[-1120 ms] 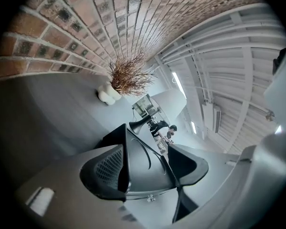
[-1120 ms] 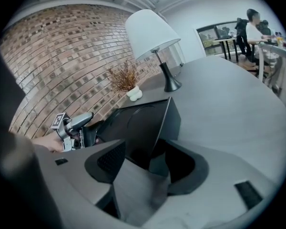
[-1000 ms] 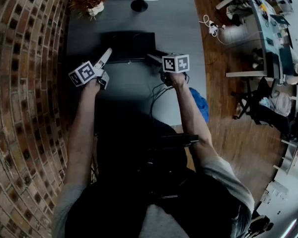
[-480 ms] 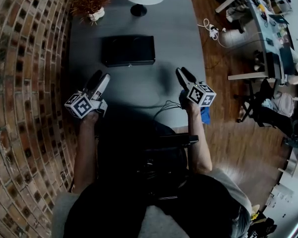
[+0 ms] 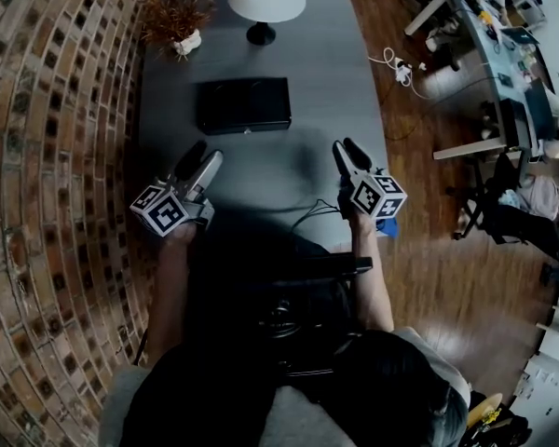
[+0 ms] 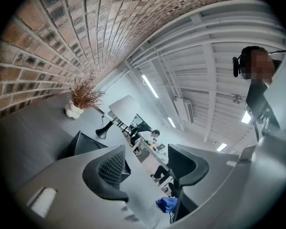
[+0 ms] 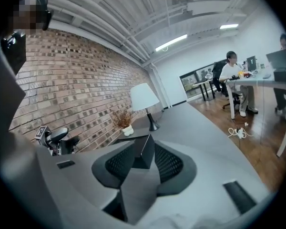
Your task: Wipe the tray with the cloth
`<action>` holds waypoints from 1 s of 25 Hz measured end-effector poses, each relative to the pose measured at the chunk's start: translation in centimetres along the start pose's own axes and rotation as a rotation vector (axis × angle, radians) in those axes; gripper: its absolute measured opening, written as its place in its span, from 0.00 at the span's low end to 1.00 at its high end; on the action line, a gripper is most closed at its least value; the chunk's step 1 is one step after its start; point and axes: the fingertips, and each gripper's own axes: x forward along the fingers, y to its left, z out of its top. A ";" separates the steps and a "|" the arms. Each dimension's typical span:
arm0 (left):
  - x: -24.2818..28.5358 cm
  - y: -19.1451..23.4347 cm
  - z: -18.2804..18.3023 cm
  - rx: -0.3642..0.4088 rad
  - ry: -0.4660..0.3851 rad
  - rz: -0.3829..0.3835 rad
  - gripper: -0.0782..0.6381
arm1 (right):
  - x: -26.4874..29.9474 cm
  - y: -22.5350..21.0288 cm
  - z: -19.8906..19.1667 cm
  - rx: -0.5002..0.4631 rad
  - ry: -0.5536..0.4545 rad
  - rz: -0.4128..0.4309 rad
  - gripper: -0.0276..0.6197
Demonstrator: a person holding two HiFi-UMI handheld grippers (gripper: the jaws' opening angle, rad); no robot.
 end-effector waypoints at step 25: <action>-1.0 0.3 -2.9 -0.060 0.047 0.038 0.49 | 0.7 2.9 -5.1 -0.021 0.151 0.044 0.26</action>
